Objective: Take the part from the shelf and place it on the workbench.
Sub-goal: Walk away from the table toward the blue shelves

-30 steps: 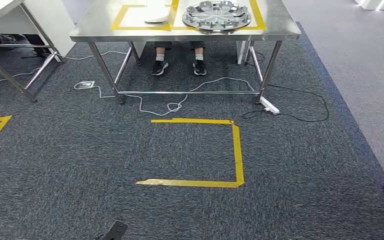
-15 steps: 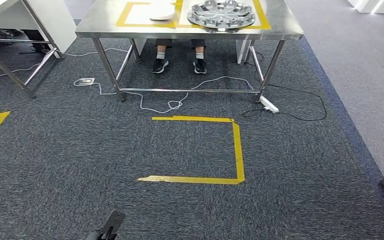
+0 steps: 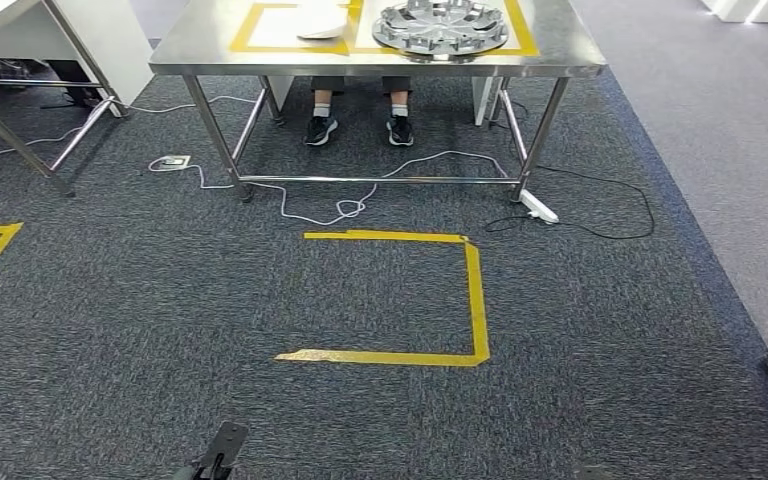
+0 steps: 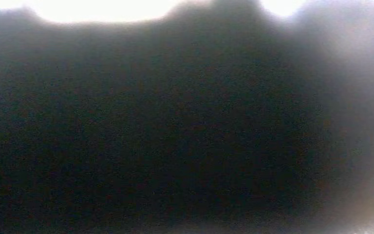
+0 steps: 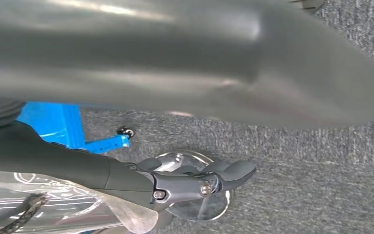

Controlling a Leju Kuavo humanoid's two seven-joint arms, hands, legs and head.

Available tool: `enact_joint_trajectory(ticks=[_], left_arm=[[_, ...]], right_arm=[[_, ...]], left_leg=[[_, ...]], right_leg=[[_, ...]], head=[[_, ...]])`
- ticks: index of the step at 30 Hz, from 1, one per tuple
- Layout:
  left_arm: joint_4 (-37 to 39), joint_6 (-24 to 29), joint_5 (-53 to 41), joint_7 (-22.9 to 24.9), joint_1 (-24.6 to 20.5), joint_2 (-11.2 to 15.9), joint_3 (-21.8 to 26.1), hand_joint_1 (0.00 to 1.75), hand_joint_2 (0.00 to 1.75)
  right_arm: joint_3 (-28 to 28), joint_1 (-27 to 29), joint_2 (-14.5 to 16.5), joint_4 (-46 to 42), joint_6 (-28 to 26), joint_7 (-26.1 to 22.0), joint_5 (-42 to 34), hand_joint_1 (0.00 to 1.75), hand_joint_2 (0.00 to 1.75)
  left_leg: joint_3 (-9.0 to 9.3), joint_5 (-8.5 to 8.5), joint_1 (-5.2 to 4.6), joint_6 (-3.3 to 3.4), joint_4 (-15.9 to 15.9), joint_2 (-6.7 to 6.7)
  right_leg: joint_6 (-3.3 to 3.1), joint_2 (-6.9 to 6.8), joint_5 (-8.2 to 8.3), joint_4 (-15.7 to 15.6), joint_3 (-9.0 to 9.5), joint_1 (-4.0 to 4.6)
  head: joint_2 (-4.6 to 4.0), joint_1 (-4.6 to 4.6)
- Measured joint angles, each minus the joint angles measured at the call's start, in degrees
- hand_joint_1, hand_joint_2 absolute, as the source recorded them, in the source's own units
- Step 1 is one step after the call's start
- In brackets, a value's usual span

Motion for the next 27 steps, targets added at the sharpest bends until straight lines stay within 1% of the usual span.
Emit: enact_joint_trajectory(ticks=[1,5,11,15,21,27], left_arm=[[0.00,-0.14,0.15,0.05,0.00,0.01,0.07,0.00,1.75],[0.00,-0.34,0.64,-0.02,0.02,0.02,0.21,0.00,1.75],[0.00,-0.42,0.84,-0.15,0.04,0.03,0.56,0.00,1.75],[0.00,0.90,-0.44,-0.57,0.05,0.04,0.53,0.00,0.00],[-0.01,-0.03,-0.30,-0.80,0.01,0.01,0.39,0.00,0.00],[-0.02,-0.33,0.36,-0.78,0.03,0.02,0.41,0.00,0.00]], right_arm=[[-0.09,-0.11,-0.15,0.34,-0.28,-0.26,-0.17,0.00,0.00],[-0.30,-0.21,-0.58,1.26,-0.74,-0.75,-0.67,0.00,1.75],[-0.99,-0.35,-0.89,1.96,-0.69,-1.28,-1.95,0.00,1.75],[-1.70,-0.43,-1.04,2.24,-0.45,-1.66,-3.12,0.00,0.00],[-2.55,-0.48,-1.18,2.31,1.56,-2.78,-4.70,0.00,0.00],[-3.10,-0.49,-1.22,2.31,1.80,-3.31,-4.99,0.00,0.00]], left_leg=[[-0.01,0.01,0.01,0.00,0.00,0.00],[-0.03,0.04,0.02,-0.03,0.00,0.00],[-0.07,0.05,0.02,-0.04,0.00,0.00],[-0.09,0.05,0.02,-0.04,0.00,0.00],[-0.10,0.05,0.02,-0.04,0.00,0.00],[-0.13,0.05,0.02,-0.04,0.00,0.00]], right_leg=[[0.00,0.00,0.00,0.01,-0.01,0.00],[-0.02,0.00,0.02,0.05,-0.03,0.01],[-0.04,0.00,0.02,0.07,-0.08,0.01],[-0.04,0.00,0.03,0.07,-0.08,0.01],[-0.04,0.00,0.03,0.07,-0.09,0.01],[-0.04,0.00,0.03,0.07,-0.11,0.01]], head=[[0.00,0.01],[0.00,0.00],[0.00,0.00],[-0.01,0.01],[-0.01,0.01],[0.00,0.01]])
